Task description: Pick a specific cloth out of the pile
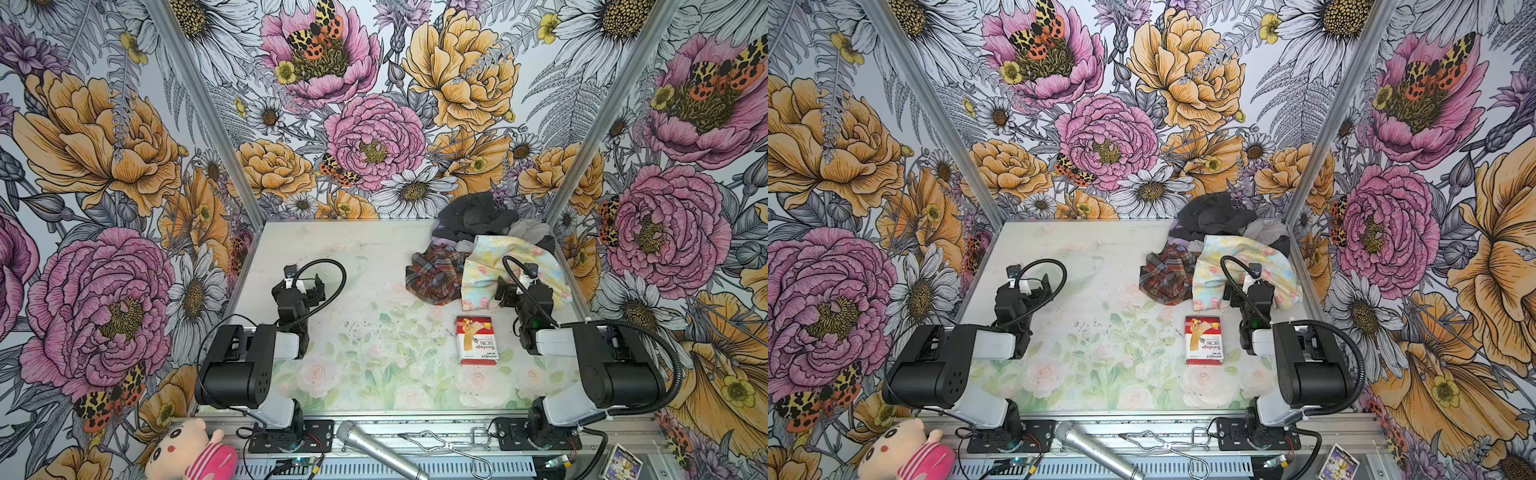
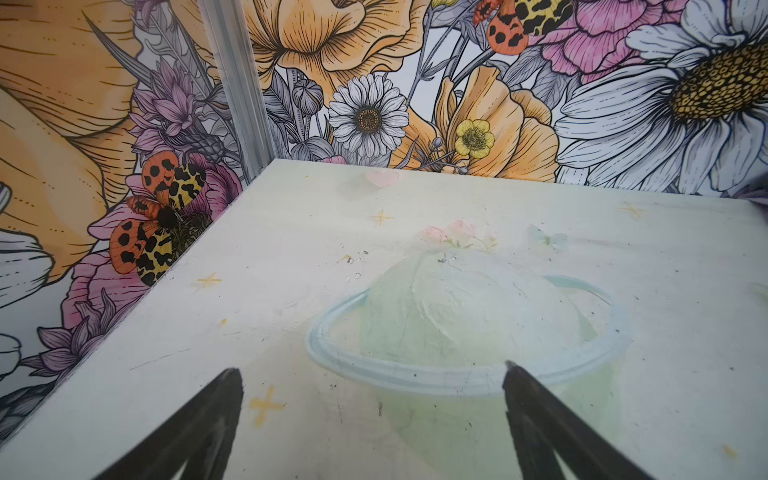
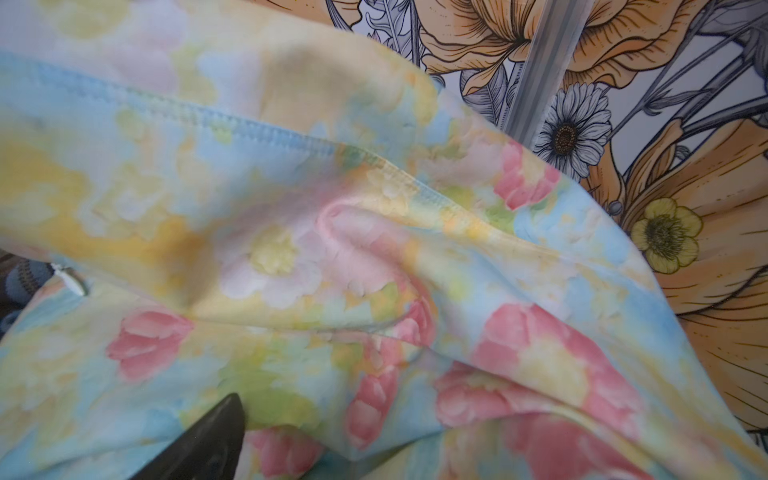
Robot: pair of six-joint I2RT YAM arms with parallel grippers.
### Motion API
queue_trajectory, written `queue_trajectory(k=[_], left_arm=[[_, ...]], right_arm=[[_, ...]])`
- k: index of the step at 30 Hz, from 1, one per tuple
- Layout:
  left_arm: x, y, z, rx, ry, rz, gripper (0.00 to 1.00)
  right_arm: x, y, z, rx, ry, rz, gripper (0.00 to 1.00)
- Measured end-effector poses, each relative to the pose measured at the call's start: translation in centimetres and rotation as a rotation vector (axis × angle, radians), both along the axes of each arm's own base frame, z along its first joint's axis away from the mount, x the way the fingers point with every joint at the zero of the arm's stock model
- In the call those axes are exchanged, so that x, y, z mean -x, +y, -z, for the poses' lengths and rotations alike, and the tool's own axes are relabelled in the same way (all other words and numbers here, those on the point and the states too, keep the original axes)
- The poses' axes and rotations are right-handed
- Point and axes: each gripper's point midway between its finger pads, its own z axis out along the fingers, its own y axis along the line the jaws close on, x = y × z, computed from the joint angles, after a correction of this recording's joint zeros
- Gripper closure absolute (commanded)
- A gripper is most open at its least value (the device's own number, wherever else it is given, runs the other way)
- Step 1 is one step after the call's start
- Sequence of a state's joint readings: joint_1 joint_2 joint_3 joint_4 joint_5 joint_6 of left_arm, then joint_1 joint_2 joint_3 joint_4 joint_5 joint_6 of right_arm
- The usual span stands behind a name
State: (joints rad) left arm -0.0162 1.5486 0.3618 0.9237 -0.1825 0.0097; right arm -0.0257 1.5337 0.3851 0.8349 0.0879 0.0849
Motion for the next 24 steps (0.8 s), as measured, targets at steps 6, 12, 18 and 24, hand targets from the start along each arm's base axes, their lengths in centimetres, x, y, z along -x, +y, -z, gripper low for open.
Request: queue_trajectory(k=[6,12,18,24], left_arm=[[-0.03,-0.22,0.01,0.002,0.000,0.013,0.01],[-0.04,-0.23,0.01,0.002,0.000,0.013,0.01],[-0.04,-0.26,0.01,0.004,0.000,0.015,0.01],[-0.04,-0.04,0.01,0.008,0.000,0.013,0.01]], right_arm=[[0.00,0.00,0.00,0.000,0.000,0.000,0.01],[0.00,0.00,0.00,0.000,0.000,0.000,0.01],[0.00,0.00,0.00,0.000,0.000,0.000,0.01],[0.00,0.00,0.01,0.000,0.000,0.000,0.00]])
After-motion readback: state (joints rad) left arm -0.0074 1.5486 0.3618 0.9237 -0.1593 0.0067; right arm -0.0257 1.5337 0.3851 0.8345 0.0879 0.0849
